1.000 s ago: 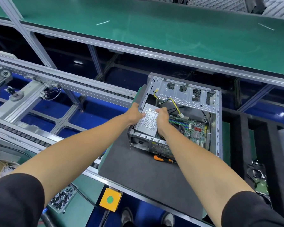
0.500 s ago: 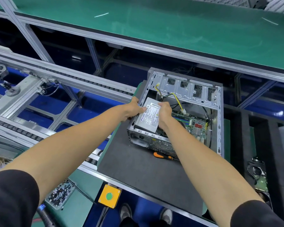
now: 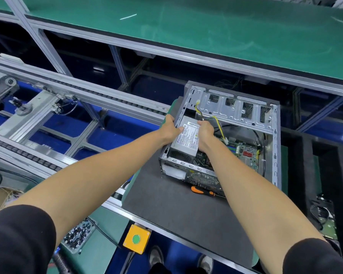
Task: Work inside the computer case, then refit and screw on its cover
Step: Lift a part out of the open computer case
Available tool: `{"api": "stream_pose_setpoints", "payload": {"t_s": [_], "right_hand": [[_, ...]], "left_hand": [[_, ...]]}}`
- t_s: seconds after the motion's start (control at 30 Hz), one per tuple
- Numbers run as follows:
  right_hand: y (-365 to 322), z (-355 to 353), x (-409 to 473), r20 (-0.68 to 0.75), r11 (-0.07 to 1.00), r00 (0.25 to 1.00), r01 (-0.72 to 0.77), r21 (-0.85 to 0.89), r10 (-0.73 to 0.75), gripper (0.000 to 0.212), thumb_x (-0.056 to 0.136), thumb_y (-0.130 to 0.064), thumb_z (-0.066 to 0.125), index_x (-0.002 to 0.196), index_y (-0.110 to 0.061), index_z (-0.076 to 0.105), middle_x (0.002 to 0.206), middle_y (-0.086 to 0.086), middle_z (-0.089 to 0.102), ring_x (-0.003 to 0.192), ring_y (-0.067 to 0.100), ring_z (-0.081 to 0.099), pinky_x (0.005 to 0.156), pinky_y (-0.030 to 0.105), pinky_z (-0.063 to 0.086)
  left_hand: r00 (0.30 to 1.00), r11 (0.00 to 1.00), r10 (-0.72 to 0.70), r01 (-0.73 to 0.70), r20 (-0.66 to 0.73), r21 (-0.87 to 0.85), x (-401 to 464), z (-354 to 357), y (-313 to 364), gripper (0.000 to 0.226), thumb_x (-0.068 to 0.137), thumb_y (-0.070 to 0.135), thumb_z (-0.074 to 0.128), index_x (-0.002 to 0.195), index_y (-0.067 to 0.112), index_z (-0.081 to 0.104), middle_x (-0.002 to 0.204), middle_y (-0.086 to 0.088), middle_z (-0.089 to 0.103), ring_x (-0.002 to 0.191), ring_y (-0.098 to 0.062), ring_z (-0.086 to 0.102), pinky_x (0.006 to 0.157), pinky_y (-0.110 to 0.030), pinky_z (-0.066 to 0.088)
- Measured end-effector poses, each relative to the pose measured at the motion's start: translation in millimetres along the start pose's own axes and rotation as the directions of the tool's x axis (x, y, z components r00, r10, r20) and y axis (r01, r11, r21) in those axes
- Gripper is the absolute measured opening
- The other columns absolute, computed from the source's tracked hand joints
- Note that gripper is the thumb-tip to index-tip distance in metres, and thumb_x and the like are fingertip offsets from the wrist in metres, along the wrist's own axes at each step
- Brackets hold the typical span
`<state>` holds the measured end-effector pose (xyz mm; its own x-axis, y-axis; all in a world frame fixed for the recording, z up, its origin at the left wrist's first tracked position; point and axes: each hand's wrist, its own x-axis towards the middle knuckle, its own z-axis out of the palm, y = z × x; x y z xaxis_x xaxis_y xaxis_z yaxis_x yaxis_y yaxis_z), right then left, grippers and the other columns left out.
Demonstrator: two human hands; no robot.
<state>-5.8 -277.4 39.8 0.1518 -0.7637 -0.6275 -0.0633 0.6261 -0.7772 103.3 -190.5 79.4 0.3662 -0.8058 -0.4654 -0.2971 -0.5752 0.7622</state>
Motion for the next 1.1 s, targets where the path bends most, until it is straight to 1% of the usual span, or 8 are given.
{"api": "stream_pose_setpoints", "payload": {"t_s": [0.23,0.43,0.5,0.57,0.67,0.8,0.93,1.1], "right_hand": [[1,2,10,-0.045,0.996,0.997,0.064,-0.069,-0.067,0.026,0.103,-0.022,0.047,0.122,-0.009,0.059,0.116,0.010,0.050,0.104,0.027,0.050,0.087,0.039,0.040],[5,1,8,-0.045,0.968,0.978,0.195,-0.157,-0.204,0.011,0.094,-0.023,0.055,0.091,-0.013,0.056,0.082,0.001,0.046,0.078,0.022,0.043,0.063,0.034,0.034],[3,2,5,-0.065,0.968,0.975,0.200,-0.155,-0.212,0.016,0.091,-0.024,0.062,0.097,-0.011,0.055,0.086,0.004,0.050,0.088,0.026,0.047,0.065,0.034,0.036],[2,3,3,-0.150,0.950,0.969,0.148,-0.275,-0.194,0.050,0.088,-0.030,0.067,0.128,-0.007,0.050,0.126,0.014,0.054,0.122,0.033,0.045,0.093,0.043,0.040],[5,7,-7,-0.282,0.796,0.883,0.150,-0.587,-0.375,0.070,0.093,-0.036,0.059,0.149,-0.003,0.033,0.159,0.022,0.027,0.148,0.037,0.021,0.117,0.051,0.019],[0,14,-15,-0.116,0.537,0.757,0.337,-0.773,-0.643,0.032,0.095,-0.031,0.049,0.116,-0.006,0.052,0.128,0.013,0.047,0.121,0.033,0.039,0.096,0.043,0.030],[1,15,-10,0.236,0.094,0.638,0.438,-0.894,-0.733,0.035,0.100,-0.027,0.040,0.130,-0.012,0.051,0.131,0.009,0.043,0.122,0.029,0.038,0.101,0.044,0.032],[2,17,-8,0.226,0.057,0.651,0.384,-0.922,-0.725,0.033,0.100,-0.032,0.036,0.122,-0.013,0.052,0.127,0.006,0.042,0.120,0.027,0.038,0.103,0.044,0.031]], "left_hand": [[0.996,0.963,0.025,-0.001,-0.086,0.269,0,11,6,0.036,0.107,0.028,0.045,0.131,0.010,0.025,0.133,-0.025,0.050,0.117,-0.041,0.056,0.103,-0.055,0.045],[0.979,0.858,0.085,0.024,-0.187,0.513,0,22,3,0.032,0.108,0.037,0.036,0.127,0.013,0.026,0.131,-0.019,0.051,0.099,-0.034,0.054,0.077,-0.046,0.039],[0.982,0.877,0.087,0.003,-0.167,0.480,1,19,2,0.032,0.108,0.036,0.037,0.127,0.012,0.027,0.131,-0.020,0.050,0.102,-0.036,0.055,0.082,-0.047,0.044],[0.988,0.944,0.086,-0.039,-0.132,0.326,-1,16,-2,0.036,0.107,0.036,0.042,0.131,0.012,0.028,0.132,-0.020,0.050,0.108,-0.039,0.057,0.094,-0.052,0.048],[0.983,0.983,0.114,-0.090,-0.144,0.160,-7,13,-16,0.048,0.105,0.045,0.046,0.138,0.014,0.029,0.123,-0.009,0.055,0.102,-0.031,0.058,0.086,-0.043,0.048],[0.983,0.991,0.117,-0.108,-0.139,0.073,-7,14,-35,0.045,0.102,0.052,0.049,0.126,0.014,0.039,0.100,0.002,0.055,0.090,-0.019,0.054,0.066,-0.030,0.039],[0.996,0.996,0.091,-0.091,0.003,-0.003,-7,8,-44,0.068,0.100,0.046,0.056,0.155,0.017,0.026,0.151,-0.004,0.044,0.137,-0.021,0.045,0.097,-0.027,0.034],[0.987,0.986,0.160,-0.158,0.033,-0.052,-9,9,-51,0.083,0.097,0.047,0.063,0.159,0.014,0.019,0.162,-0.002,0.032,0.143,-0.016,0.037,0.103,-0.022,0.030]]}}
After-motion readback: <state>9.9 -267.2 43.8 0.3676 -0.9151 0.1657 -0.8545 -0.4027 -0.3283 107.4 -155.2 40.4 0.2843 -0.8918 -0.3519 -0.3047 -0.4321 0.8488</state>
